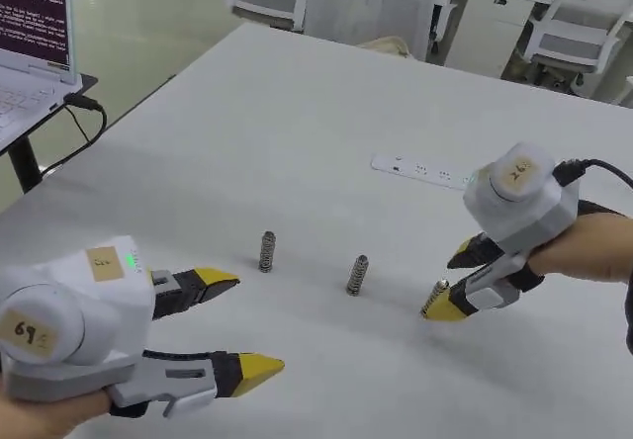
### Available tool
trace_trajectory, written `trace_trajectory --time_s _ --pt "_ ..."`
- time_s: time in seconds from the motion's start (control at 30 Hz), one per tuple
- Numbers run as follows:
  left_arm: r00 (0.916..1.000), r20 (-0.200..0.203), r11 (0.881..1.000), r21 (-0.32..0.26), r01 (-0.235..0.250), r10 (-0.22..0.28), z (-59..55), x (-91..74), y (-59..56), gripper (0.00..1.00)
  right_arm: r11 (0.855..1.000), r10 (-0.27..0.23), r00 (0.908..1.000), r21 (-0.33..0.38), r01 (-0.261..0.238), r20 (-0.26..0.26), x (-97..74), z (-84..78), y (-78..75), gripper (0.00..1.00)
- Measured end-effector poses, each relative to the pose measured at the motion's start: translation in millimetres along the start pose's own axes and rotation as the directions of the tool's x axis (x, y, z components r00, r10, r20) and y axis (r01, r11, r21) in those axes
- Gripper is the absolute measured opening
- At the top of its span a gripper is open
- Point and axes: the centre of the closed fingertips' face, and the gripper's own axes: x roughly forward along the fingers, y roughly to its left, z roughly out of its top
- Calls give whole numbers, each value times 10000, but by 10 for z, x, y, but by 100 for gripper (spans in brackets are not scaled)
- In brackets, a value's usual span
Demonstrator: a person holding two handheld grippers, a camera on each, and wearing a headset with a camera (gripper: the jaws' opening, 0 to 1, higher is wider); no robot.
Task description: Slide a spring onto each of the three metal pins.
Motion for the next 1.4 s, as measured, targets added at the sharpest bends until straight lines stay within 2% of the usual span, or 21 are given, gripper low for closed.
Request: trace_trajectory --time_s 0.1,0.27,0.3,0.43,0.47,0.53,0.63,0.77,0.87,0.9,0.97,1.1,1.13,1.27,1.4 --pt "10000 24 10000 -7 -62 62 23 -16 18 51 9994 -218 9979 297 200 612 -82 65 2 50" --pt "9999 33 9999 1 -112 112 42 -28 45 52 9979 -492 9923 478 440 1137 -189 100 23 55" --pt "9999 39 9999 13 -132 132 47 -30 52 52 9965 -609 9874 656 518 1458 -220 127 26 56" --pt "9998 72 9998 3 -173 173 62 -34 67 52 9941 -758 9804 903 601 1819 -278 119 37 58" --pt "9998 102 9998 -26 -185 185 68 -35 70 52 9922 -895 9745 1039 692 2058 -313 122 53 59" --pt "9997 114 9998 -36 -213 213 71 -36 79 52 9903 -1008 9689 1167 758 2258 -349 121 83 59" --pt "9996 135 9997 -82 -245 247 74 -31 89 52 9846 -1336 9507 1464 953 2798 -425 135 121 61" --pt "9995 171 9996 -126 -270 272 85 -30 89 52 9815 -1537 9342 1593 1066 3219 -474 118 135 62" --pt "9994 205 9994 -176 -293 296 98 -36 84 53 9774 -1734 9090 1797 1115 3789 -539 119 194 63" --pt "9993 201 9993 -191 -313 317 98 -40 84 53 9747 -1908 8961 1853 1246 4008 -565 121 196 63" --pt "9992 205 9991 -232 -348 353 98 -45 90 53 9729 -2028 8831 1893 1327 4231 -588 100 225 64" --pt "9989 235 9988 -285 -403 410 109 -54 99 53 9684 -2269 8678 1973 1527 4420 -618 66 280 64" --pt "9987 260 9987 -291 -427 435 120 -59 100 53 9660 -2367 8588 2045 1581 4544 -636 59 305 65" --pt "9983 298 9982 -344 -499 510 127 -62 116 54 9614 -2474 8362 2313 1490 4894 -668 51 397 67" --pt "9977 397 9977 -401 -543 559 148 -66 116 54 9588 -2541 8358 2404 1515 4867 -639 -34 490 67"
